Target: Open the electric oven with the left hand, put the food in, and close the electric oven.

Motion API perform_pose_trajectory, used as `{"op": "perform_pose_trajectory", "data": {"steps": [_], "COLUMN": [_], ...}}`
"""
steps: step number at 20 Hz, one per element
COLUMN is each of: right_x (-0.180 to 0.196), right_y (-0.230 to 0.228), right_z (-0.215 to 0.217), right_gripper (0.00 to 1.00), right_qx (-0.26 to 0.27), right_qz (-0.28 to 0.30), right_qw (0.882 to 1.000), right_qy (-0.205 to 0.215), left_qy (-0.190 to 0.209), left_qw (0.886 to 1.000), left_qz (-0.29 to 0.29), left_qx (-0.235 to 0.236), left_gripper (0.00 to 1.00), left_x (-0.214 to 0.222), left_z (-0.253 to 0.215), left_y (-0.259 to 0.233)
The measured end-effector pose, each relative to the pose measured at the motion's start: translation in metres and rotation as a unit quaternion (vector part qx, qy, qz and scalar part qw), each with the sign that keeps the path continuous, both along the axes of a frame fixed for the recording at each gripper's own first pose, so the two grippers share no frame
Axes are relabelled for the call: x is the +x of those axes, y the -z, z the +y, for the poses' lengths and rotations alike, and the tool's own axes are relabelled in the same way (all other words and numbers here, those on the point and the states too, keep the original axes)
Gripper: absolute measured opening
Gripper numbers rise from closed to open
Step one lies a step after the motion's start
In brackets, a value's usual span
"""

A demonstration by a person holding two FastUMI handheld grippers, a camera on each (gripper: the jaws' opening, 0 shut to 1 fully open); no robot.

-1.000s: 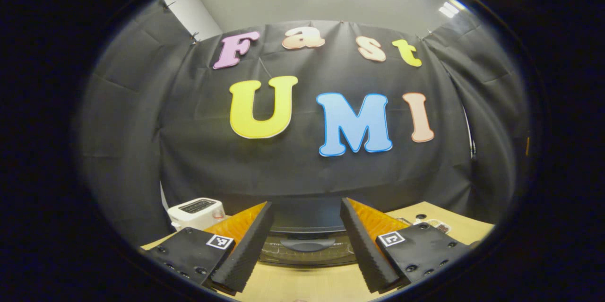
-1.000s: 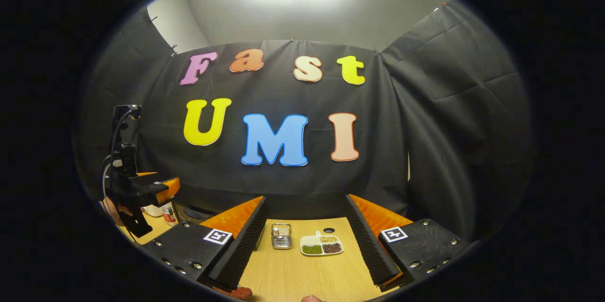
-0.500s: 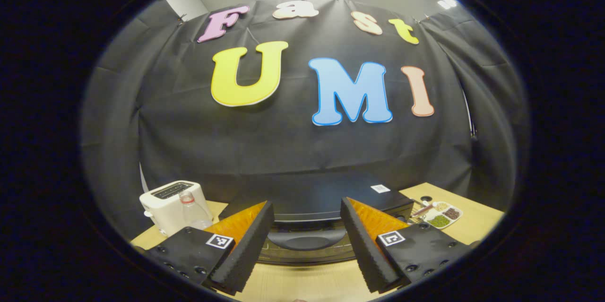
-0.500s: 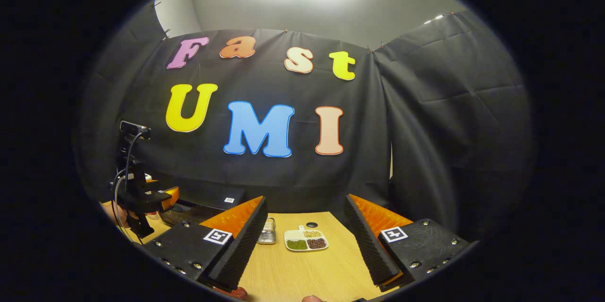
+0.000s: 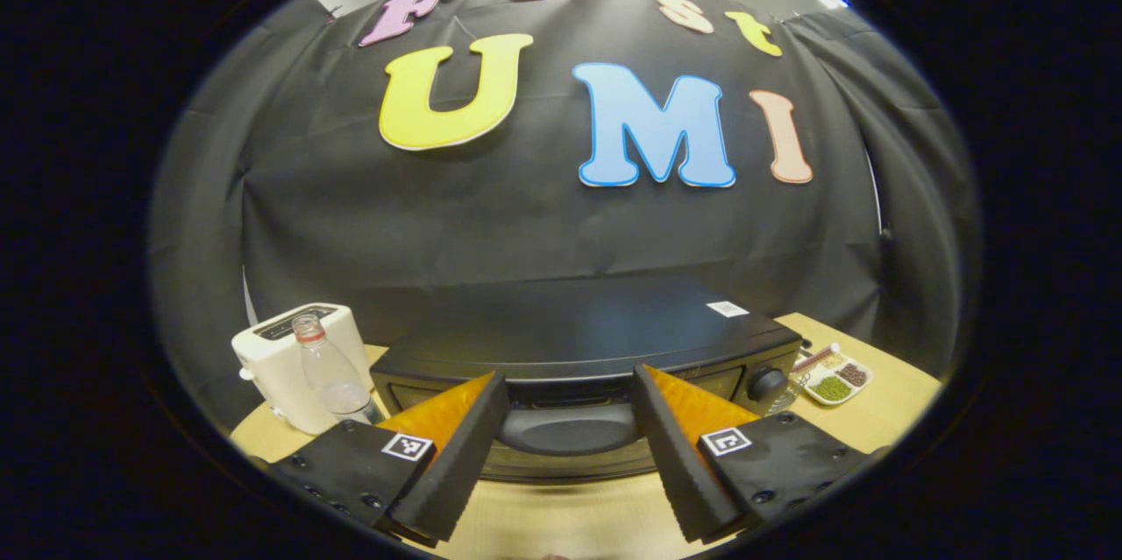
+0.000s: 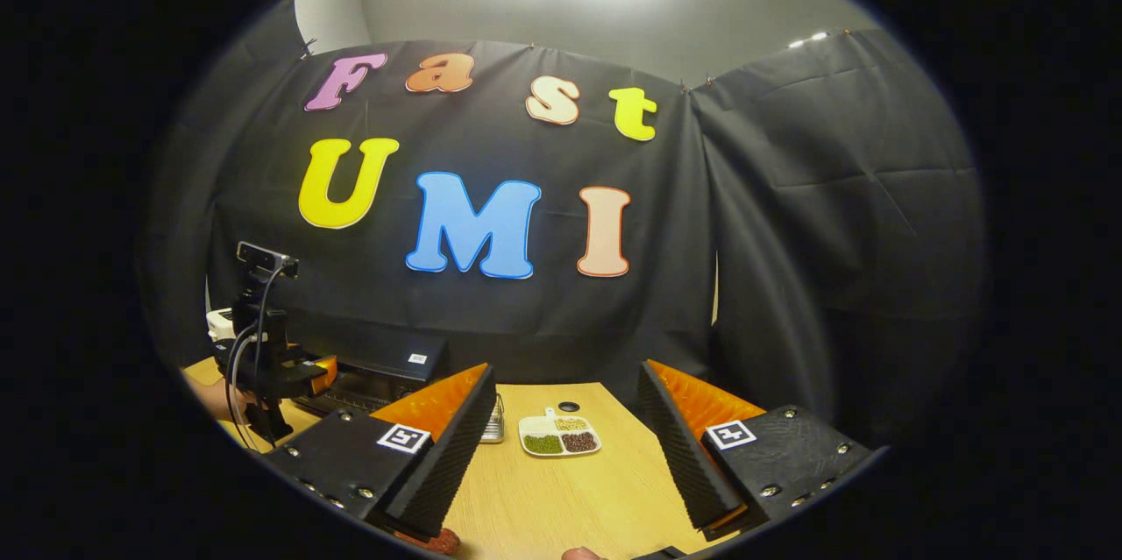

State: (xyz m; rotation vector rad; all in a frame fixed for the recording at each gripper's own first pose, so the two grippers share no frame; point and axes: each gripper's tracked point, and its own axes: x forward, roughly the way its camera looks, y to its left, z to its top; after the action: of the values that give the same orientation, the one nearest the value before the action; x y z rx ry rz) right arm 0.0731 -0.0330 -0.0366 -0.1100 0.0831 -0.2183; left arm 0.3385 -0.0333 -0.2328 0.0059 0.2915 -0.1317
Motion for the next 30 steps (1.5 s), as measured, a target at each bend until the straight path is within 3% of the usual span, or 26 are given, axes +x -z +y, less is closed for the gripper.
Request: {"op": "perform_pose_trajectory", "data": {"steps": [2,5,6,7,9,10,11,12,13,14,18,19,29,30], "right_x": [-0.002,-0.003,-0.003,-0.004,-0.006,-0.007,-0.008,-0.008,-0.01,-0.011,-0.016,-0.018,-0.036,-0.037], "right_y": [0.0,0.001,0.001,0.002,0.001,0.002,0.003,0.002,0.003,0.003,0.002,0.003,0.002,0.003], "right_z": [0.001,0.002,0.002,0.002,0.003,0.002,0.001,0.001,0.0,-0.001,-0.005,-0.006,-0.025,-0.026], "right_gripper": [0.99,0.99,0.99,0.99,0.99,0.99,0.99,0.99,0.99,0.99,0.99,0.99,0.99,0.99], "right_qx": [-0.002,-0.002,-0.001,0.0,0.002,0.001,0.002,0.003,0.005,0.006,0.006,0.006,0.004,0.004], "right_qz": [-0.001,0.002,0.002,0.003,0.003,0.003,0.004,0.005,0.005,0.005,0.005,0.006,0.009,0.011], "right_qw": [1.0,1.0,1.0,1.0,1.0,1.0,1.0,1.0,1.0,1.0,0.999,0.999,0.999,0.999], "right_qy": [-0.002,-0.009,-0.01,-0.013,-0.018,-0.02,-0.023,-0.025,-0.027,-0.029,-0.037,-0.038,-0.037,-0.037], "left_qy": [0.001,-0.001,-0.002,-0.004,-0.008,-0.01,-0.011,-0.013,-0.015,-0.016,-0.024,-0.027,-0.033,-0.034], "left_qw": [1.0,1.0,1.0,1.0,1.0,1.0,1.0,1.0,1.0,1.0,1.0,1.0,0.998,0.998], "left_qz": [-0.008,-0.005,-0.01,-0.007,-0.006,-0.007,-0.004,-0.003,0.0,0.002,0.012,0.014,0.049,0.053], "left_qx": [0.005,0.01,0.008,0.008,0.009,0.009,0.009,0.008,0.007,0.007,0.005,0.004,0.021,0.023], "left_gripper": [0.96,1.0,0.92,0.96,0.92,1.0,0.92,0.91,0.92,1.0,0.95,1.0,1.0,0.92], "left_x": [0.0,-0.008,-0.01,-0.014,-0.023,-0.028,-0.034,-0.039,-0.043,-0.049,-0.068,-0.072,-0.114,-0.118], "left_z": [-0.001,0.0,0.0,0.0,0.0,0.001,0.001,0.001,0.002,0.002,0.004,0.004,0.005,0.004], "left_y": [-0.002,0.002,0.0,0.001,0.001,0.001,0.002,0.003,0.006,0.007,0.014,0.017,0.049,0.052]}}
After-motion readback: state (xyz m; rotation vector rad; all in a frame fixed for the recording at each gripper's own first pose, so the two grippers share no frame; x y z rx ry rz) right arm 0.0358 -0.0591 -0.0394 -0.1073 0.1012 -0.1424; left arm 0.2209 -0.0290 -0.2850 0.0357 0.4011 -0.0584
